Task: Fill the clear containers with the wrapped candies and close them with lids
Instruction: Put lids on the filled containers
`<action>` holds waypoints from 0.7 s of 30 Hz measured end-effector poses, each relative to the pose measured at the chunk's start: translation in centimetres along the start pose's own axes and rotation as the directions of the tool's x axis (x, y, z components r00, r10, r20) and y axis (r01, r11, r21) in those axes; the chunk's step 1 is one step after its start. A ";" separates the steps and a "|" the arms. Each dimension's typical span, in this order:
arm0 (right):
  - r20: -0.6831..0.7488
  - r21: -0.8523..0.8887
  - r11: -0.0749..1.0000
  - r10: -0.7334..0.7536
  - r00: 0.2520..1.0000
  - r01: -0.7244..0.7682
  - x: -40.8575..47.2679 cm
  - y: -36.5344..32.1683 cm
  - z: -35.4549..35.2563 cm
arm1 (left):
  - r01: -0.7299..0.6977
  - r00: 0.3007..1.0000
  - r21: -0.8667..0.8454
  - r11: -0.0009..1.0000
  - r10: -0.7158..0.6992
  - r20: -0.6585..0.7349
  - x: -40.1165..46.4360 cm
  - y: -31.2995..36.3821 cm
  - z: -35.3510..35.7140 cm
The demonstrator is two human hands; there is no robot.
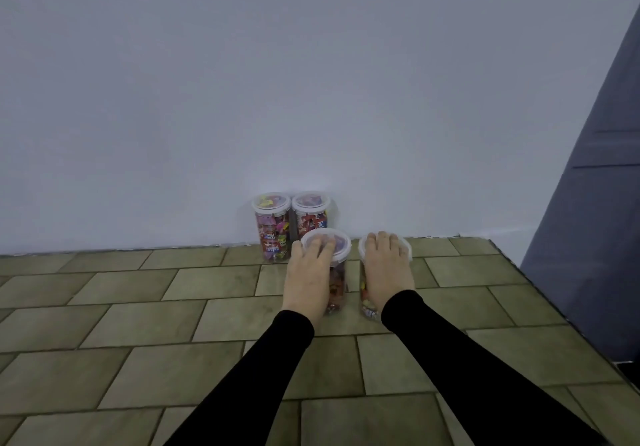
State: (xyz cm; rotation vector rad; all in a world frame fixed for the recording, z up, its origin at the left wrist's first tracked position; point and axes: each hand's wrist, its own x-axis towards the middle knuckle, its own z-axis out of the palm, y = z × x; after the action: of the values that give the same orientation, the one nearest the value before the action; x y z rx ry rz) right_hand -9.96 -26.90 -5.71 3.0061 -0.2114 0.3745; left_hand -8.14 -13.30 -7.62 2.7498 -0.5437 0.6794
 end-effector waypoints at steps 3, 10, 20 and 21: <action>-0.081 -0.008 1.000 0.006 0.997 -0.007 1.4 0.8 1.2 | -0.011 1.000 0.033 0.999 0.010 0.029 1.4 1.0 0.7; -0.014 -0.025 0.998 -0.059 0.998 0.059 5.7 3.9 2.1 | -0.031 0.995 0.060 0.998 0.026 0.092 5.6 2.8 2.6; -0.165 0.030 0.993 -0.106 0.981 0.112 12.2 6.1 5.3 | -0.048 0.998 0.117 0.992 0.044 0.033 11.1 3.0 6.5; -0.153 0.057 0.990 -0.118 0.981 0.128 13.0 6.3 5.6 | -0.046 0.998 0.128 0.991 0.042 0.036 11.7 3.0 6.7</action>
State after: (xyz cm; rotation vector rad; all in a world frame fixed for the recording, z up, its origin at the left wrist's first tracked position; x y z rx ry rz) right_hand 2.87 -35.36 -7.35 3.0183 0.0002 0.6015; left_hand 2.84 -21.63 -7.19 2.8813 -0.5886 0.7031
